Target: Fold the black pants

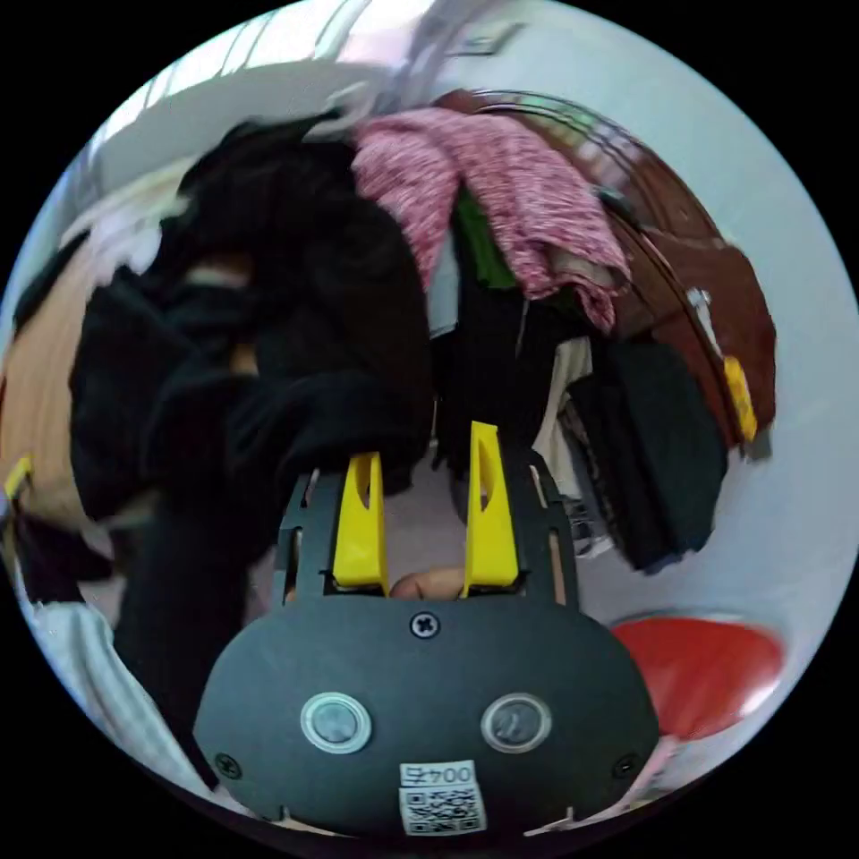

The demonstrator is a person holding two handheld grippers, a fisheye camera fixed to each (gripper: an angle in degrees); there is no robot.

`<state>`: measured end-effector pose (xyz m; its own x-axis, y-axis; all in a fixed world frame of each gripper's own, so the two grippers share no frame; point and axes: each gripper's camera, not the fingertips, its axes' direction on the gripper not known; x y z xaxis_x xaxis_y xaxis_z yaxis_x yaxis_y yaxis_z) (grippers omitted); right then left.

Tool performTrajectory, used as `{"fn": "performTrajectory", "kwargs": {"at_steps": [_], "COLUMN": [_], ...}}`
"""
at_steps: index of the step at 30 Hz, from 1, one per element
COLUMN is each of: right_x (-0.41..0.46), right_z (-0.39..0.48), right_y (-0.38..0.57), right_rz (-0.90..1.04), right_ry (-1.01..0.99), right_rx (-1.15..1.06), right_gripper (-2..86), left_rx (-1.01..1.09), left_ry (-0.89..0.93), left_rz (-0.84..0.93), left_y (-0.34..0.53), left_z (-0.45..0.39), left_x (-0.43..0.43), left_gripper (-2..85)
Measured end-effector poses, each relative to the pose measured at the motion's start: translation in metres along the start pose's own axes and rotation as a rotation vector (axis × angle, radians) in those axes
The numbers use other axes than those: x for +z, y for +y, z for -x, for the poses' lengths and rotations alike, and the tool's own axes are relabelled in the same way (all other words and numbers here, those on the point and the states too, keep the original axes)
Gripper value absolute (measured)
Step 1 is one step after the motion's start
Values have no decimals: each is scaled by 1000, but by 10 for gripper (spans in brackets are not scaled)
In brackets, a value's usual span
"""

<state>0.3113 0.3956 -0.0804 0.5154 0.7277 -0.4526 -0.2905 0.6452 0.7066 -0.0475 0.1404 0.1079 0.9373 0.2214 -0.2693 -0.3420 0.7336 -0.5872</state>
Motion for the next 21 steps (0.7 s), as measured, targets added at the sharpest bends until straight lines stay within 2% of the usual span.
{"fn": "performTrajectory", "kwargs": {"at_steps": [2, 6, 8, 9, 10, 12, 14, 16, 18, 21], "right_x": [-4, -29, -19, -17, -18, -32, -59, -71, -82, -101], "right_z": [17, 20, 46, 51, 48, 22, -27, -61, -87, -59], "right_y": [-18, -36, -44, -44, -45, -51, -53, -52, -49, -44], "right_rz": [51, -17, 100, 106, 108, 79, -24, -116, -244, -377], "right_ry": [100, 213, 319, 338, 296, 101, -301, -561, -598, -621], "right_rx": [-88, -109, -360, -407, -434, -350, -236, -181, -77, -132], "right_gripper": [148, 170, 177, 178, 174, 168, 158, 160, 140, 38], "left_rx": [5, -27, -26, -22, -16, -12, -21, -27, -30, -42], "left_ry": [-10, 27, 55, 59, 64, 66, 65, 60, 56, 62], "left_rz": [17, 32, 45, 49, 56, 63, 66, 63, 61, 61], "left_y": [-3, -4, -6, -7, -8, -9, -9, -9, -9, -9], "left_z": [6, 26, 42, 46, 52, 61, 73, 82, 91, 108], "left_x": [10, 23, 30, 32, 35, 39, 42, 44, 46, 48], "left_gripper": [4, 4, 4, 4, 4, 4, 4, 4, 4, 4]}}
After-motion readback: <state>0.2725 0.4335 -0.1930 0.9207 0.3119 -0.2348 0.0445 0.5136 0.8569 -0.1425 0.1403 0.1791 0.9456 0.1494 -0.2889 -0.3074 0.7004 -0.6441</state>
